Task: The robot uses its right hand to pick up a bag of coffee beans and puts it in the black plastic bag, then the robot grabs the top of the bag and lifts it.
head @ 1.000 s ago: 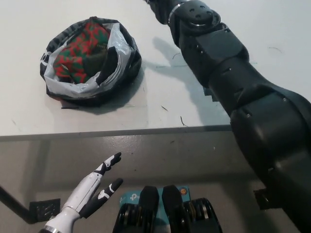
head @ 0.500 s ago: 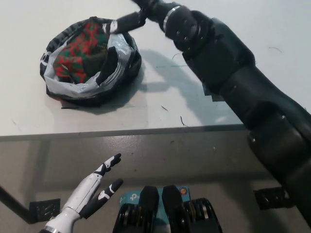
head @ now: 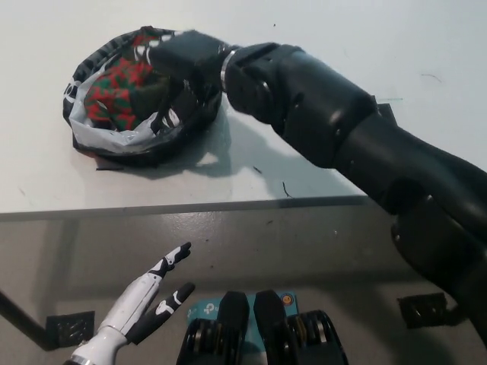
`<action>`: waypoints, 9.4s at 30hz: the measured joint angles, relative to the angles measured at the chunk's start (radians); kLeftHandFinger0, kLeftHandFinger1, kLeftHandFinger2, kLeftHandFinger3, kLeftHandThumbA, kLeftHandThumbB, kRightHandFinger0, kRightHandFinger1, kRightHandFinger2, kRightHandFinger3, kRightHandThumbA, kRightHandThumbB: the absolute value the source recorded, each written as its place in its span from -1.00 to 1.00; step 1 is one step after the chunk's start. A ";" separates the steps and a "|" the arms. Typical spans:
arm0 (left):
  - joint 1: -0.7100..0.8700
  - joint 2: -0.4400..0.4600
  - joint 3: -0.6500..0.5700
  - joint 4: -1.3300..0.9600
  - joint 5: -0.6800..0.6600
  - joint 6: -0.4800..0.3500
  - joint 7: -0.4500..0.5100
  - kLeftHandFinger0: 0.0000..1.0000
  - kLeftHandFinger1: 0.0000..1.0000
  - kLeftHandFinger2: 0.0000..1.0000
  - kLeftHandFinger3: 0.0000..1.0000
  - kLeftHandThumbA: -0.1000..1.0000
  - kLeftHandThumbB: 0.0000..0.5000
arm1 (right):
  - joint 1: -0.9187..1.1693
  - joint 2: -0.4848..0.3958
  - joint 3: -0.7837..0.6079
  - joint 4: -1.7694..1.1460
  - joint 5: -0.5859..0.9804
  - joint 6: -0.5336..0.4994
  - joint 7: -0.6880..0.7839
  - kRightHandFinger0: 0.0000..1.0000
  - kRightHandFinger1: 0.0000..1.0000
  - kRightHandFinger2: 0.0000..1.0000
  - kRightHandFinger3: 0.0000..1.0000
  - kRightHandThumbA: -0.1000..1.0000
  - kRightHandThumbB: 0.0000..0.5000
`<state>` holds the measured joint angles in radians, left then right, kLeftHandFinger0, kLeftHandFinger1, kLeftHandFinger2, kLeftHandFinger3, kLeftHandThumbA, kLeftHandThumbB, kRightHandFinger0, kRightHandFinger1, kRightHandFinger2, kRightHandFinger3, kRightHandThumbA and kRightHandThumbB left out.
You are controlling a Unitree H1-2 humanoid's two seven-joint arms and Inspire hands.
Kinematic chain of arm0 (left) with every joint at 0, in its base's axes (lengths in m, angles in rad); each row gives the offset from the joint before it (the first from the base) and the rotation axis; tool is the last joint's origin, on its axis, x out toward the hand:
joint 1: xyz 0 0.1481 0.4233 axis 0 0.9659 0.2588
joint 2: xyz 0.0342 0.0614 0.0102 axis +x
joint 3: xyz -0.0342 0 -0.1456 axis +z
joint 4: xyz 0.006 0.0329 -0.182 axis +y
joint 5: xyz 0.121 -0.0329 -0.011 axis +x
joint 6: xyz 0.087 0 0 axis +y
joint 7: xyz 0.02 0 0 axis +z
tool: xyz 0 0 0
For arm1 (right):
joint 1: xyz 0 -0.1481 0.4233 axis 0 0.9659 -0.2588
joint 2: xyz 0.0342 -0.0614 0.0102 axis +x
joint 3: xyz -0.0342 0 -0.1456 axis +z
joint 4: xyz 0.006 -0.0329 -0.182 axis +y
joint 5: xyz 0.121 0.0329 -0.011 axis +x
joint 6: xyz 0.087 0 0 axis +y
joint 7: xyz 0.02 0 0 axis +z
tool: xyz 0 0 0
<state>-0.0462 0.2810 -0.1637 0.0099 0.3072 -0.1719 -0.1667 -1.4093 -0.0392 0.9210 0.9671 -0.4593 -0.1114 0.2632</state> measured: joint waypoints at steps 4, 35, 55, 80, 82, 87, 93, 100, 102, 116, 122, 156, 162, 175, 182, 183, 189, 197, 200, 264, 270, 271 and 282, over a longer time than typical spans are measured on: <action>0.003 0.002 0.000 0.000 -0.001 0.000 -0.002 1.00 1.00 1.00 1.00 1.00 -0.24 | -0.001 0.014 0.036 0.014 -0.067 -0.012 0.012 1.00 1.00 1.00 1.00 0.68 1.00; -0.001 0.003 -0.001 -0.003 -0.001 0.003 -0.033 1.00 1.00 1.00 1.00 1.00 -0.15 | 0.024 0.080 0.088 0.116 -0.352 -0.048 0.010 0.17 0.37 0.78 1.00 -0.32 0.64; -0.001 0.002 -0.001 -0.002 0.001 0.005 -0.036 1.00 1.00 1.00 1.00 0.98 -0.28 | 0.085 0.071 0.033 0.272 -0.401 -0.124 -0.352 -1.00 -0.96 -0.20 -0.67 -1.00 0.14; -0.011 0.002 -0.001 -0.002 -0.001 0.005 -0.038 1.00 1.00 1.00 1.00 1.00 -0.30 | -0.139 0.054 -0.351 0.326 -0.266 -0.196 -0.325 -1.00 -1.00 -0.99 -0.77 -1.00 -0.13; -0.011 0.002 -0.001 -0.002 -0.001 0.005 -0.039 1.00 1.00 1.00 1.00 1.00 -0.29 | -0.139 0.054 -0.356 0.326 -0.262 -0.197 -0.319 -1.00 -0.99 -0.85 -0.88 -1.00 -0.20; -0.011 0.002 -0.001 -0.002 -0.001 0.005 -0.040 1.00 1.00 1.00 1.00 1.00 -0.34 | -0.141 0.054 -0.363 0.327 -0.257 -0.195 -0.306 -1.00 -0.47 0.33 -0.71 -1.00 -0.25; -0.003 0.002 -0.002 -0.002 0.003 0.004 -0.040 1.00 1.00 1.00 1.00 1.00 -0.30 | -0.157 0.053 -0.386 0.332 -0.245 -0.192 -0.287 -1.00 -0.48 0.35 0.07 -1.00 -0.24; 0.008 0.002 -0.007 -0.002 0.011 0.005 -0.040 1.00 1.00 1.00 1.00 1.00 -0.21 | -0.185 0.042 -0.405 0.360 -0.243 -0.187 -0.278 -1.00 -0.38 0.44 0.57 -1.00 -0.33; 0.008 0.002 -0.007 -0.002 0.011 0.005 -0.040 1.00 1.00 1.00 1.00 1.00 -0.21 | -0.201 0.037 -0.415 0.364 -0.240 -0.187 -0.278 -1.00 -0.29 0.53 0.63 -1.00 -0.41; 0.017 0.002 -0.017 -0.001 0.012 0.006 -0.041 1.00 1.00 1.00 1.00 1.00 -0.20 | -0.319 -0.005 -0.468 0.394 -0.216 -0.188 -0.279 -1.00 -0.30 0.48 0.65 -1.00 -0.37; 0.018 0.002 -0.020 -0.001 0.011 0.007 -0.043 1.00 1.00 1.00 1.00 1.00 -0.17 | -0.362 -0.008 -0.476 0.395 -0.207 -0.188 -0.280 -1.00 -0.32 0.49 0.64 -1.00 -0.40; 0.038 0.002 -0.055 -0.017 0.055 0.031 -0.055 1.00 1.00 1.00 1.00 1.00 -0.23 | -0.420 0.081 -0.499 0.424 -0.176 -0.154 -0.295 -1.00 -0.62 0.23 0.23 -1.00 -0.20; 0.040 0.002 -0.070 -0.033 0.087 0.033 -0.055 1.00 1.00 1.00 1.00 1.00 -0.25 | -0.417 0.120 -0.508 0.432 -0.170 -0.144 -0.308 -1.00 -0.62 0.27 0.34 -1.00 -0.29; 0.047 0.002 -0.078 -0.040 0.121 0.037 -0.055 1.00 1.00 1.00 1.00 1.00 -0.30 | -0.358 0.125 -0.511 0.442 -0.168 -0.127 -0.330 -1.00 -0.43 0.46 0.43 -1.00 -0.26; 0.046 0.002 -0.087 -0.041 0.128 0.038 -0.058 1.00 1.00 1.00 1.00 1.00 -0.23 | -0.314 0.105 -0.511 0.456 -0.168 -0.115 -0.335 -1.00 -0.42 0.50 0.48 -1.00 -0.29; 0.046 0.002 -0.087 -0.041 0.129 0.038 -0.059 1.00 1.00 1.00 1.00 1.00 -0.23 | -0.314 0.105 -0.511 0.456 -0.168 -0.114 -0.336 -1.00 -0.42 0.50 0.48 -1.00 -0.28; 0.044 0.002 -0.091 -0.042 0.137 0.041 -0.060 1.00 1.00 1.00 1.00 1.00 -0.23 | -0.298 0.104 -0.511 0.461 -0.168 -0.104 -0.347 -0.98 -0.41 0.34 0.41 -0.95 -0.15; 0.026 0.002 -0.092 -0.040 0.142 0.041 -0.060 1.00 1.00 1.00 1.00 1.00 -0.22 | -0.245 0.129 -0.512 0.468 -0.162 -0.061 -0.267 1.00 1.00 1.00 1.00 0.30 1.00; 0.026 0.002 -0.092 -0.040 0.142 0.042 -0.061 1.00 1.00 1.00 1.00 1.00 -0.20 | -0.216 0.136 -0.511 0.469 -0.156 -0.042 -0.198 1.00 1.00 1.00 1.00 0.73 1.00; -0.020 0.005 -0.083 0.023 0.139 0.074 -0.077 1.00 1.00 1.00 1.00 1.00 -0.39 | 0.127 -0.210 -1.134 -0.293 0.351 0.415 0.556 1.00 1.00 1.00 1.00 1.00 0.93; -0.039 0.004 -0.075 0.042 0.137 0.074 -0.077 1.00 1.00 1.00 1.00 1.00 -0.08 | 0.410 -0.232 -1.178 -0.445 0.375 0.430 0.549 1.00 1.00 1.00 1.00 1.00 0.30; -0.039 0.004 -0.075 0.042 0.137 0.074 -0.077 1.00 1.00 1.00 1.00 1.00 0.01 | 0.410 -0.232 -1.178 -0.445 0.375 0.430 0.549 1.00 1.00 1.00 1.00 1.00 0.27; -0.053 0.003 -0.035 0.080 0.128 0.073 -0.077 1.00 1.00 1.00 1.00 1.00 -0.14 | 0.969 -0.201 -1.245 -0.765 0.412 0.445 0.524 1.00 1.00 1.00 1.00 1.00 1.00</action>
<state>-0.0996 0.2845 -0.1988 0.0895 0.4354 -0.0984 -0.2433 -0.4406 -0.2407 -0.3244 0.2020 -0.0469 0.3332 0.7868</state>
